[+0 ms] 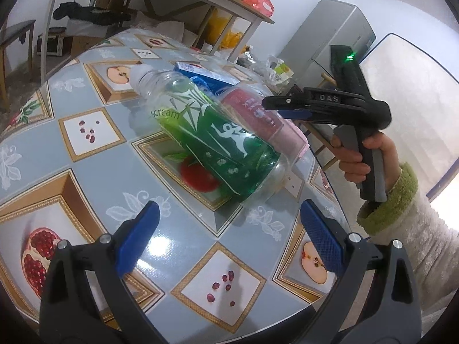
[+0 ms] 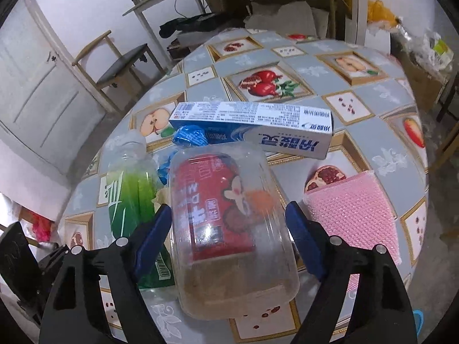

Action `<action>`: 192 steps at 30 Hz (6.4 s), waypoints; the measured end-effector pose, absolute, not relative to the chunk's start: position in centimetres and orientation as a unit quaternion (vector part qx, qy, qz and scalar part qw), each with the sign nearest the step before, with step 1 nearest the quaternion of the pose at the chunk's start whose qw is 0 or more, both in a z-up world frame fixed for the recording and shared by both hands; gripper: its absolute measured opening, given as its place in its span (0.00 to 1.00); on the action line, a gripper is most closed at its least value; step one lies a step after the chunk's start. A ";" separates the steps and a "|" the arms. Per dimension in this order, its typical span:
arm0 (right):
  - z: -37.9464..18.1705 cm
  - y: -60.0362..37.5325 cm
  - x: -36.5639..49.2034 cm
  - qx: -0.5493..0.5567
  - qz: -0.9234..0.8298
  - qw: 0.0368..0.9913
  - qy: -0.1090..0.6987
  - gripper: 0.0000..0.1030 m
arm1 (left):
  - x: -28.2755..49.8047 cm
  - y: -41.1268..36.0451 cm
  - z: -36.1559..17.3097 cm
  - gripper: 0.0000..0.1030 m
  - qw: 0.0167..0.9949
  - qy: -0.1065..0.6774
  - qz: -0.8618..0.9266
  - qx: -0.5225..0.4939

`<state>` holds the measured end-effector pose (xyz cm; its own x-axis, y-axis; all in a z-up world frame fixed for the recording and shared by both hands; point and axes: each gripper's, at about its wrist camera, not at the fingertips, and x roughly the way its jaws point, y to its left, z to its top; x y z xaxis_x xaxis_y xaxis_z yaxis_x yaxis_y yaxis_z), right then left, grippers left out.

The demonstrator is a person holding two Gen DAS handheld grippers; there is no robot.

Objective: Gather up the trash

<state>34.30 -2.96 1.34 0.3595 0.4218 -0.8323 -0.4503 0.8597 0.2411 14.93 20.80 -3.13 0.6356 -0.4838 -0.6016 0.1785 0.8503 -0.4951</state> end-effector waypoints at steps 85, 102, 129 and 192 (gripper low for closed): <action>-0.2 -13.4 33.1 -0.028 0.195 0.859 0.473 0.83 | 14.6 6.9 -3.6 0.92 0.831 0.519 -0.183 -0.083; -1.3 -11.3 37.7 -0.101 0.192 0.847 0.486 0.86 | 13.7 9.3 -3.7 0.91 0.827 0.503 -0.226 -0.107; -2.9 -12.1 32.9 -0.089 0.170 0.843 0.502 0.79 | 13.3 8.3 -3.1 0.88 0.839 0.499 -0.203 -0.081; -1.1 -16.8 14.1 0.019 0.099 0.880 0.463 0.76 | 11.3 7.5 -1.1 0.83 0.866 0.457 -0.186 -0.083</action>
<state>14.09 -16.82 -1.13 0.5509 0.1918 -0.8123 -0.1570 0.9797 0.1249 11.31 7.46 -1.14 0.5130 -0.3981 -0.7605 0.2464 0.9170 -0.3137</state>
